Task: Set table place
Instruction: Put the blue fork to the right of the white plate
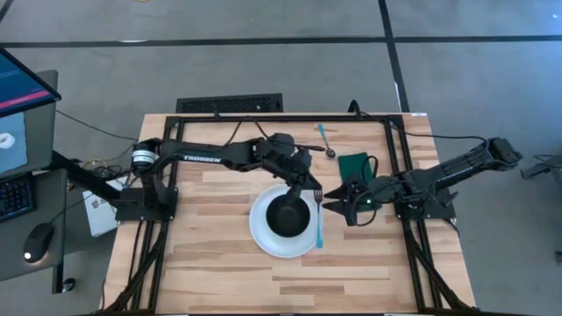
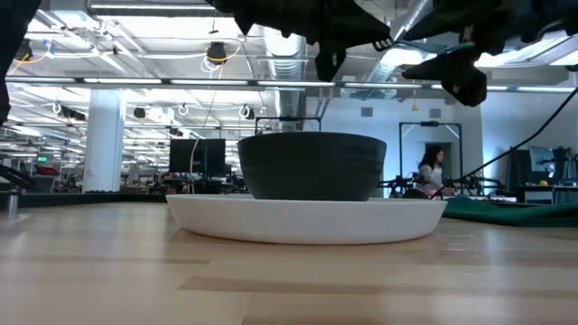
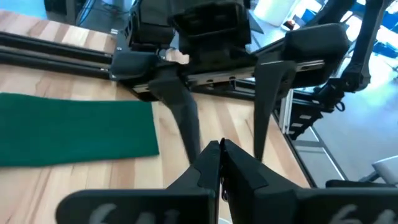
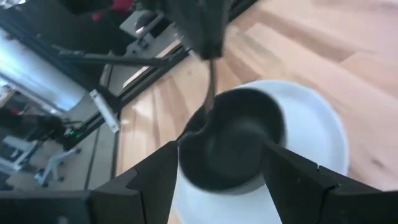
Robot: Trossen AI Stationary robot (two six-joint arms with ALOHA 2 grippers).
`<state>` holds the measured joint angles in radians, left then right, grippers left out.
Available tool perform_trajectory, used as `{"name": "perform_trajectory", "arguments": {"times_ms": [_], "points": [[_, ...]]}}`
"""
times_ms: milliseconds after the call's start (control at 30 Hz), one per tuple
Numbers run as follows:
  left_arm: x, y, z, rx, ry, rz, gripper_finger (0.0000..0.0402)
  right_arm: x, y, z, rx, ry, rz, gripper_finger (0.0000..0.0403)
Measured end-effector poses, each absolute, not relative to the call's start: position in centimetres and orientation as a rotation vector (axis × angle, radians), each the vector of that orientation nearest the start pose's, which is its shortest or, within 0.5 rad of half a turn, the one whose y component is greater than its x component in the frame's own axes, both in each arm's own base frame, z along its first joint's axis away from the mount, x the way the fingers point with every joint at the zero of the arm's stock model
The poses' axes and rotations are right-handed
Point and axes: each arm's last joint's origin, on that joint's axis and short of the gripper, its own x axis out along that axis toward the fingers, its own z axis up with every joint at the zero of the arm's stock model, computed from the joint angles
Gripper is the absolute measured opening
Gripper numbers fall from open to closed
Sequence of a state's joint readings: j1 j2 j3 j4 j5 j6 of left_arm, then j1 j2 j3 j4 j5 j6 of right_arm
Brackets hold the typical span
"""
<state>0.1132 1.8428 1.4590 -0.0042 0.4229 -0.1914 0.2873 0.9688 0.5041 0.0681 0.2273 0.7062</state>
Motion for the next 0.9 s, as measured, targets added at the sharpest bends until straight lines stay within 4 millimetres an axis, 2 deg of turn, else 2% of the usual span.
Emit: {"name": "perform_trajectory", "arguments": {"times_ms": [233,467,600,900], "points": [[43.18,3.71,27.59,-0.292,0.435,-0.268,0.0,20.12,4.55,23.17,0.55,0.327,-0.116,0.0249],[43.28,3.72,27.87,-0.287,0.406,-0.271,0.0,20.16,4.58,23.29,0.552,0.319,-0.107,0.0237],[43.29,3.72,27.9,-0.287,0.403,-0.271,0.0,20.16,4.58,23.3,0.537,0.318,-0.104,0.0199],[43.69,3.65,27.64,-0.295,0.38,-0.291,0.0,20.29,4.61,23.69,0.487,0.28,-0.082,0.0082]]}}
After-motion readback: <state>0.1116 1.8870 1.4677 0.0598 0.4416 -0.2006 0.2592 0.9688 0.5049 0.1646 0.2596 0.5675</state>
